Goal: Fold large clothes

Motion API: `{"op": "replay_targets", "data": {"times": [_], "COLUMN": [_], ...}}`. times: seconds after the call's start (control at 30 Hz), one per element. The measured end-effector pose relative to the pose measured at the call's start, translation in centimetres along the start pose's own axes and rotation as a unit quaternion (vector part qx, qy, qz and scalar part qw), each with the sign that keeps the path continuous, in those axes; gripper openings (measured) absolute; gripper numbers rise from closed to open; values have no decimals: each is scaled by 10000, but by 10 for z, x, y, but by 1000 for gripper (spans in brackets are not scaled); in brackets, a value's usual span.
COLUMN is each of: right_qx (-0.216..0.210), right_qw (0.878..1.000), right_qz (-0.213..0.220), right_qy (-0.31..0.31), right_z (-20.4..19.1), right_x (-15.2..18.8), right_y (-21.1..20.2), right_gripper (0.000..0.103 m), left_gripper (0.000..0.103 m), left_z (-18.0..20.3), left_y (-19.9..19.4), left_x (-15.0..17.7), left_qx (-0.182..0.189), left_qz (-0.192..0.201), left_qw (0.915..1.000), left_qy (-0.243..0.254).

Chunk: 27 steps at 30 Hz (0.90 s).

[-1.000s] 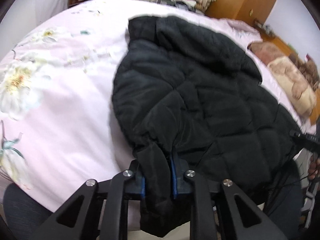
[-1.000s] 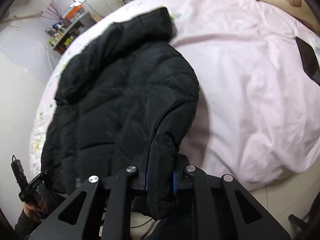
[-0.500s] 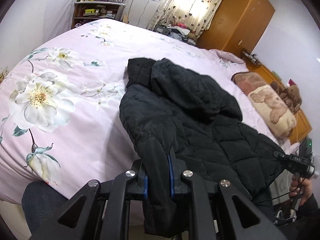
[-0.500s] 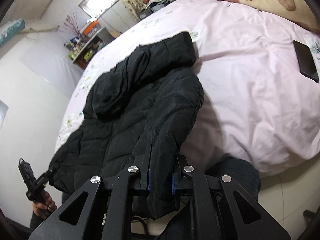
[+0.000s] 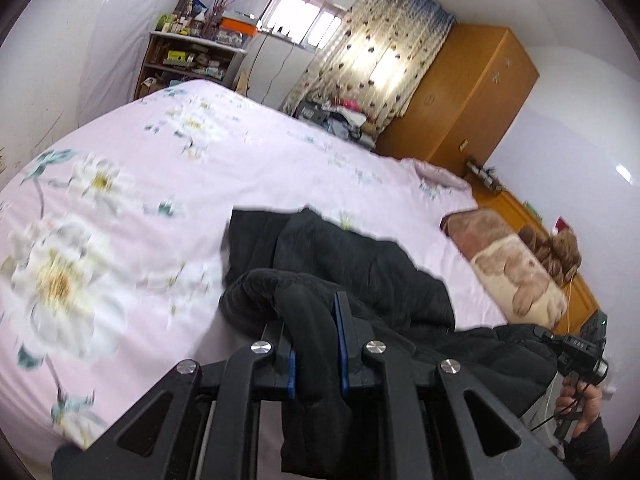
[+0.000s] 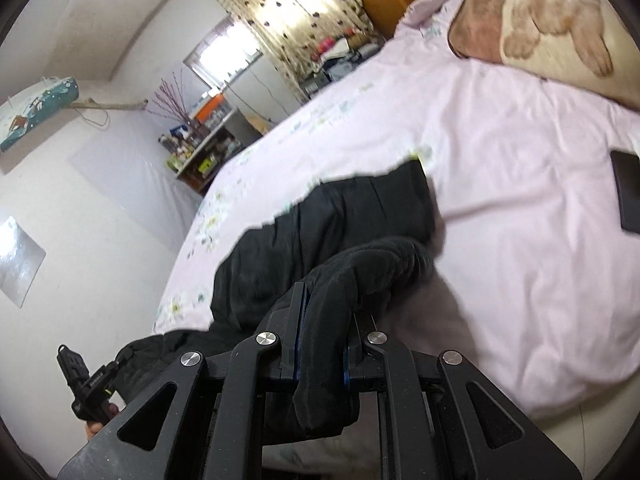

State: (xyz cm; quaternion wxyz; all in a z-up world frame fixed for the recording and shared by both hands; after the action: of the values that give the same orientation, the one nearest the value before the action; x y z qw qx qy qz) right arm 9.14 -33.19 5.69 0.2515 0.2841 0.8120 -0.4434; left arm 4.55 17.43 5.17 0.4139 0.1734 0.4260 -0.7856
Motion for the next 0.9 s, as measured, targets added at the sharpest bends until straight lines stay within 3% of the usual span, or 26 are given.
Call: {"op": "replay_targets", "data": {"times": [0.23, 0.47, 0.73, 0.9], "right_qx": [92, 311, 739, 713], "right_qw": [9998, 9991, 9919, 9880], "right_qz": [118, -223, -969, -1146], "right_qy": [-103, 187, 366, 748], "right_z": [-4, 19, 54, 74], "right_x": [-64, -111, -116, -108], "right_y": [44, 125, 219, 250], "right_gripper": [13, 14, 17, 22], "left_gripper": [15, 16, 17, 21], "left_z": [2, -15, -55, -61], "left_y": [57, 143, 241, 268], "left_x": [-63, -105, -102, -95], "left_qx": [2, -255, -832, -941], "left_qz": [115, -152, -775, -919], "left_qw": [9999, 9991, 9919, 9900], "left_qy": [-105, -317, -565, -517]}}
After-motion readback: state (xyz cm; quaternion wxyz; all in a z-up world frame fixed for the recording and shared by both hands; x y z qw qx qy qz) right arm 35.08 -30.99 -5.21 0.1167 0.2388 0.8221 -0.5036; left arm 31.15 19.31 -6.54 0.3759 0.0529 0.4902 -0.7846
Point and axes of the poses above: each gripper's, at about its wrist camera, not at the fingertips, and y roughly the way its jaws point, z to its right, x to its underside, the point moved 4 cm from there along y, roughly the way its jaws point, and after that the axes turned 9 degrees about -y, right-handed, at the moved point
